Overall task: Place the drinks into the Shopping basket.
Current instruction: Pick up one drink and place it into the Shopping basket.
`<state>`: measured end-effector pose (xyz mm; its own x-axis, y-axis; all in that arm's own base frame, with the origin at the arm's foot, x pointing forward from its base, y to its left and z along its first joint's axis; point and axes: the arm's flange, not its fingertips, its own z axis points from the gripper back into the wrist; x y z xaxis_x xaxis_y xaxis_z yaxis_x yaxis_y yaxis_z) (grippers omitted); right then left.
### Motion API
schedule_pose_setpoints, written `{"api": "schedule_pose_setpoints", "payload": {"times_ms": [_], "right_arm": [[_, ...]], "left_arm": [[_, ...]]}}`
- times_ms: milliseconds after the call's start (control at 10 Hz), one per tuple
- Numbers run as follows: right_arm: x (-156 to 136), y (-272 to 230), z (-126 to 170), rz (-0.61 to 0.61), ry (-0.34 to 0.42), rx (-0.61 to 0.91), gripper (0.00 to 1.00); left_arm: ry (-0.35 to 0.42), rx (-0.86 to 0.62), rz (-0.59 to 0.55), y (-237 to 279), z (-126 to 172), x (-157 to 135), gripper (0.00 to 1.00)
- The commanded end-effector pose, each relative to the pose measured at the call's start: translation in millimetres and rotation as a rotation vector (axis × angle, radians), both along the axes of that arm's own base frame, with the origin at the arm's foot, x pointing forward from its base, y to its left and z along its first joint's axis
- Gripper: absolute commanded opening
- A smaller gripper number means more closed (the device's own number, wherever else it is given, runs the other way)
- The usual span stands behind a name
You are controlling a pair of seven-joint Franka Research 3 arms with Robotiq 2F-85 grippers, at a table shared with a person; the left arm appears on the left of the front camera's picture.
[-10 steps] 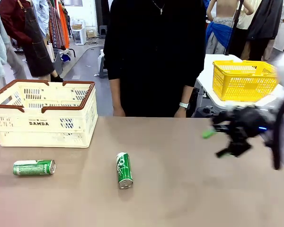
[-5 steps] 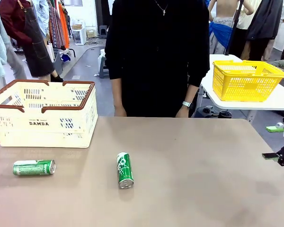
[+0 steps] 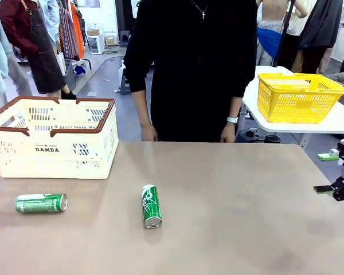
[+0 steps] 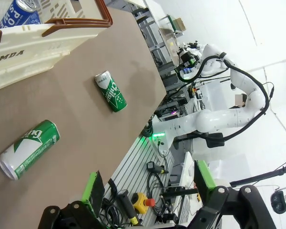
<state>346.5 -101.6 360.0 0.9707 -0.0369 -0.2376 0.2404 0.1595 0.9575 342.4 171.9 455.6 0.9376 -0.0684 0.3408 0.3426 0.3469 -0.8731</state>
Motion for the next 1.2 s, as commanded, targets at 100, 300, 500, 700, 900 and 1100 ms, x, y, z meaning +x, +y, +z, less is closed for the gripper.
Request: {"api": "schedule_pose_setpoints", "payload": {"times_ms": [100,300,500,700,900,1100], "right_arm": [[-5.7,-1.1,4.2,-0.009,0.023,-0.023,1.0],[-5.7,-1.1,4.2,-0.009,0.023,-0.023,1.0],[-5.7,-1.1,4.2,-0.009,0.023,-0.023,1.0],[-5.7,-1.1,4.2,-0.009,0.023,-0.023,1.0],[-5.7,-1.1,4.2,-0.009,0.023,-0.023,1.0],[-5.7,-1.1,4.2,-0.009,0.023,-0.023,1.0]], "left_arm": [[0.006,0.002,-0.002,-1.1,3.2,-2.6,1.0],[0.09,0.139,-0.013,-49.1,44.5,3.2,1.0],[0.158,0.45,-0.064,-153.9,94.7,17.4,1.0],[0.315,0.526,-0.184,-267.6,115.6,36.5,1.0],[0.342,0.653,-0.071,-371.0,111.2,39.6,1.0],[0.353,0.804,0.041,-461.2,76.2,40.9,1.0]]}}
